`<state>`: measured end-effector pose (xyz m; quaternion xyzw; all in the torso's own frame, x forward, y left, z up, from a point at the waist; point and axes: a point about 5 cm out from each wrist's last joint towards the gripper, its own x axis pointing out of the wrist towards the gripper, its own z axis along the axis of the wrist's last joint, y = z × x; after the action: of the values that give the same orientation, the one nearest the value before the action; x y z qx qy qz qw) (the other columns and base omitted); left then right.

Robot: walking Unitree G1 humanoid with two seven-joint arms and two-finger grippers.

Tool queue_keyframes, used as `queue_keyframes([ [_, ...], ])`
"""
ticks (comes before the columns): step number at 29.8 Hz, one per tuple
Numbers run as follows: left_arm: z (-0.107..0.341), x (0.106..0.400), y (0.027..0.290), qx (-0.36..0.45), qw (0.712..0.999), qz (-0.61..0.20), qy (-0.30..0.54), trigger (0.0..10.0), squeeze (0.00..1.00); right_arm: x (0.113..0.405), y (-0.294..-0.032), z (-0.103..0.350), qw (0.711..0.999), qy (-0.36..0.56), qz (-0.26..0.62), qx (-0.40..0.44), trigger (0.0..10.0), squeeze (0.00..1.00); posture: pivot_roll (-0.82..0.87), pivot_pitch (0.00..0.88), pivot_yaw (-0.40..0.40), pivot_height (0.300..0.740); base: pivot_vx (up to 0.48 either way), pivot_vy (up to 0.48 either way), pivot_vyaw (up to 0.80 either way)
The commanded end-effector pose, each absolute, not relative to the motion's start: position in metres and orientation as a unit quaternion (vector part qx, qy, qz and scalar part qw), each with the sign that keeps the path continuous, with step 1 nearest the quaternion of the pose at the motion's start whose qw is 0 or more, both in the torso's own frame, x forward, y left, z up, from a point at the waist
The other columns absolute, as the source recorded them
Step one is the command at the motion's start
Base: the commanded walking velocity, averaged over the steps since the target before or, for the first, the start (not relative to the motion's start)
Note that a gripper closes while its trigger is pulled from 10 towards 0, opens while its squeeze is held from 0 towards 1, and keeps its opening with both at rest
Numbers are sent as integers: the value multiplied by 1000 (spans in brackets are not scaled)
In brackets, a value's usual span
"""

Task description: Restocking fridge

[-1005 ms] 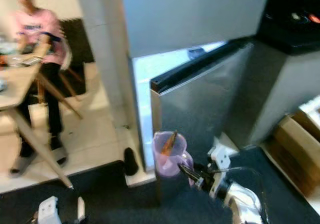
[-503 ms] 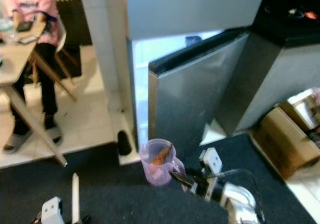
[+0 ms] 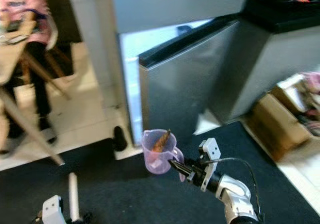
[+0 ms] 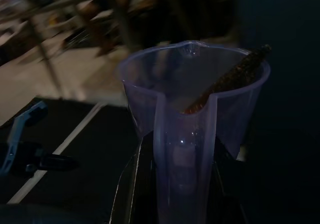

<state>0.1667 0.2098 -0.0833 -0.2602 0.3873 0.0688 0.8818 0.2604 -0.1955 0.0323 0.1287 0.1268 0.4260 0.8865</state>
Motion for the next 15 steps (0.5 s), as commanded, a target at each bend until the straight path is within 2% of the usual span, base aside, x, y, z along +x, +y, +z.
queue_keyframes([
  [1, -81, 168, 216, -257, 886, 74, 380, 10000, 0, 260, -197, 35, 886, 118, 428, 134, 10000, 0, -123, 22, 13, 740, 0, 0, -800],
  [3, -71, 186, 219, -255, 900, 64, 346, 10000, 0, 261, -196, 38, 882, 112, 436, 142, 10000, 0, -120, 24, 11, 740, 0, 0, -800],
  [7, -65, 197, 220, -252, 908, 58, 329, 10000, 0, 262, -195, 40, 880, 110, 438, 143, 10000, 0, -120, 24, 11, 740, 0, 0, -800],
  [9, -47, 224, 223, -235, 928, 33, 286, 10000, 0, 263, -195, 43, 877, 107, 443, 149, 10000, 0, -120, 23, 13, 740, 0, 0, -800],
  [12, -40, 233, 224, -229, 935, 25, 269, 10000, 0, 263, -194, 44, 876, 106, 446, 152, 10000, 0, -121, 20, 17, 740, 0, 0, -800],
  [15, -18, 257, 233, -221, 951, 31, 214, 10000, 0, 262, -193, 46, 871, 105, 453, 157, 10000, 0, -121, 18, 20, 740, 0, 0, -800],
])
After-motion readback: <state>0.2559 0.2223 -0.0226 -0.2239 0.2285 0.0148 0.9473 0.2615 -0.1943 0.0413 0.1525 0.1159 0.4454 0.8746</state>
